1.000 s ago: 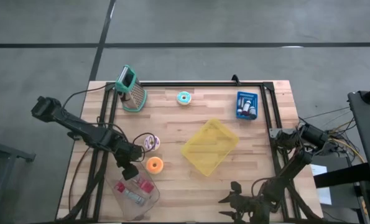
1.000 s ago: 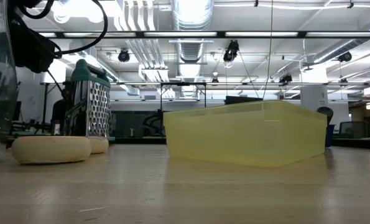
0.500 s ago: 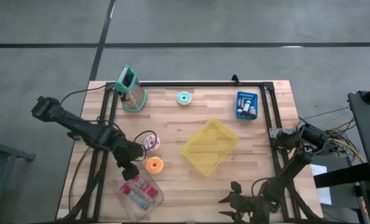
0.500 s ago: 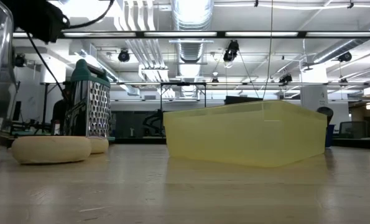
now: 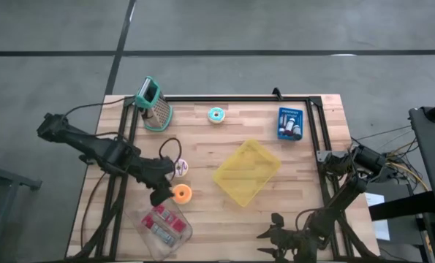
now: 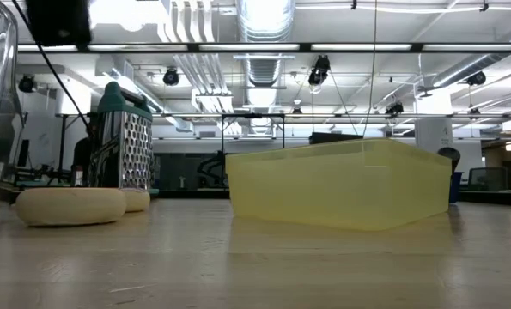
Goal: Pick & Place Food Item
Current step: Put the purple donut into the yellow bin
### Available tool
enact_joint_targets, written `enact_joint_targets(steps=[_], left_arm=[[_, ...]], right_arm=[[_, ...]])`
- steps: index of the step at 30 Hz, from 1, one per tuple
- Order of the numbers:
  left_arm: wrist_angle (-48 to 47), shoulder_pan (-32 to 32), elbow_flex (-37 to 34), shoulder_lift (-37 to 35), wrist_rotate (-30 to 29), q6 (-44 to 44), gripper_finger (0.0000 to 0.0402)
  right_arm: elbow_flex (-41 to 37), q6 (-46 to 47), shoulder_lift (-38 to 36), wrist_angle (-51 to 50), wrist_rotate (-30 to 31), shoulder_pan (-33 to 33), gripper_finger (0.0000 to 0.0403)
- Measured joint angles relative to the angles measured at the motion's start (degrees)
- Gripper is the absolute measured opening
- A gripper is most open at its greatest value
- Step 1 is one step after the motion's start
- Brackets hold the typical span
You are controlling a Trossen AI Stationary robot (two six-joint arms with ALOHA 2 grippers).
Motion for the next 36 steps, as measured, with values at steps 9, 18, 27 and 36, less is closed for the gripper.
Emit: enact_joint_targets(steps=[9, 18, 27, 36], left_arm=[[3.59, 0.75, 1.10, -0.01, -18.67, 10.00, 0.0222], [4.99, 5.19, 1.04, 0.21, -21.92, 12.51, 0.0222], [1.78, 9.21, 0.98, 0.32, -21.32, 15.06, 0.0222], [-0.11, 11.71, 1.52, 0.30, -29.81, 11.87, 0.0222]], right_arm=[[0.00, 0.01, 0.01, 0.00, 0.00, 0.00, 0.0187], [0.02, 0.02, 0.00, 0.00, 0.00, -0.02, 0.0187], [0.00, 0.00, 0.02, 0.00, 0.00, -0.02, 0.0187], [0.02, 0.00, 0.01, 0.00, 0.00, -0.01, 0.0187]])
